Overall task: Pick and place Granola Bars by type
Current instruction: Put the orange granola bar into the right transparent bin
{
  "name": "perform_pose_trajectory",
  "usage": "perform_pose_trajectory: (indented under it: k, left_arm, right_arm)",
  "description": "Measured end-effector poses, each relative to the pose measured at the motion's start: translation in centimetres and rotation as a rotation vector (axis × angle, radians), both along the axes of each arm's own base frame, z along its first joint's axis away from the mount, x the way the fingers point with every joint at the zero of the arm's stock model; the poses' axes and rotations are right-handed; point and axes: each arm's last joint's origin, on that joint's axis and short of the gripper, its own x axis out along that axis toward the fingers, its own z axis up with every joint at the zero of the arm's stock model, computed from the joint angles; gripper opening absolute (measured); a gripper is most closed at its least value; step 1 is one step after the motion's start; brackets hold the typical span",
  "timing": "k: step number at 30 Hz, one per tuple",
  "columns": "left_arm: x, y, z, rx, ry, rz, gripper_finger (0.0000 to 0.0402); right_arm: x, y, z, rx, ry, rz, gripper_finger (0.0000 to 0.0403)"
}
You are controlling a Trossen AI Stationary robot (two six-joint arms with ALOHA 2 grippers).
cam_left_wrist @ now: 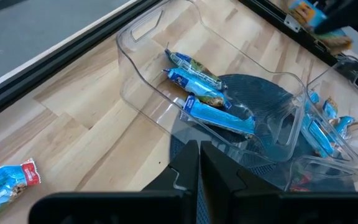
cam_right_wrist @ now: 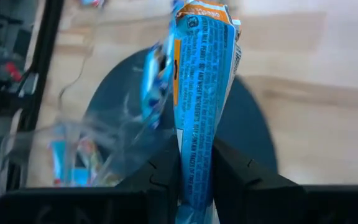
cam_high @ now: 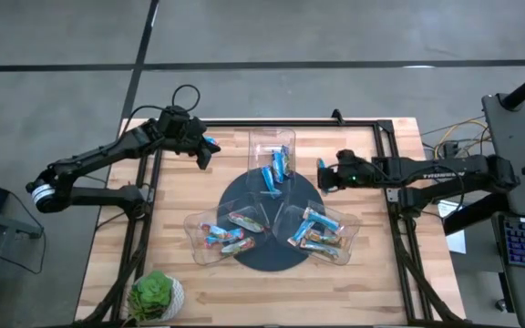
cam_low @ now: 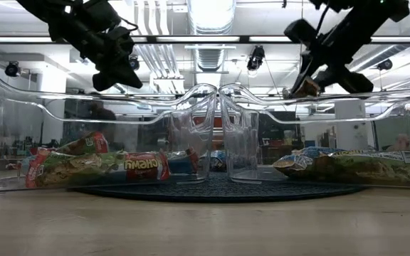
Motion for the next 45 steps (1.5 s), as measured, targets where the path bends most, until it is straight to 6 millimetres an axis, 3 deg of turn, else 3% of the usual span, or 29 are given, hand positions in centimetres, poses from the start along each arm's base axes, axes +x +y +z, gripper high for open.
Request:
perform_pose_trajectory:
  k: [23,35,45]
  left_arm:
    - [0.0,0.0,0.0,0.001,0.001,-0.001,0.0]
    - [0.0,0.0,0.0,0.006,0.002,-0.005,0.0]
    - [0.0,0.0,0.0,0.005,0.002,-0.004,0.0]
  right_arm:
    - [0.0,7.5,0.4,0.174,-0.078,0.314,0.0063]
    - [-0.1,9.3,0.7,0.173,-0.101,0.489,0.0063]
    - [-0.6,9.5,-0.1,0.189,-0.032,0.506,0.0063]
